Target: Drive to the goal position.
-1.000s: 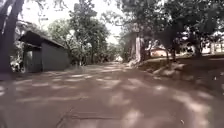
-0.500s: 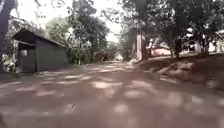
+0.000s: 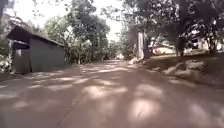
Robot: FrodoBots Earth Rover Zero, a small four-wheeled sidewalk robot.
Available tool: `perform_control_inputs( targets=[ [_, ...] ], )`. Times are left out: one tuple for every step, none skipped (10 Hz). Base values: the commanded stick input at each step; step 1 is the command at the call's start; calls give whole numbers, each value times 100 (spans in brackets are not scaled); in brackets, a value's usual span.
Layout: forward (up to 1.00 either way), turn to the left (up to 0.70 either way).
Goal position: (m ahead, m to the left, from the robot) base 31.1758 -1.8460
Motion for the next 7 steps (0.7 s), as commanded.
perform_control_inputs(
  targets=[
    [100,0],
    [100,0],
    [100,0],
    [100,0],
    [100,0],
    [100,0],
    [100,0]
  ],
)
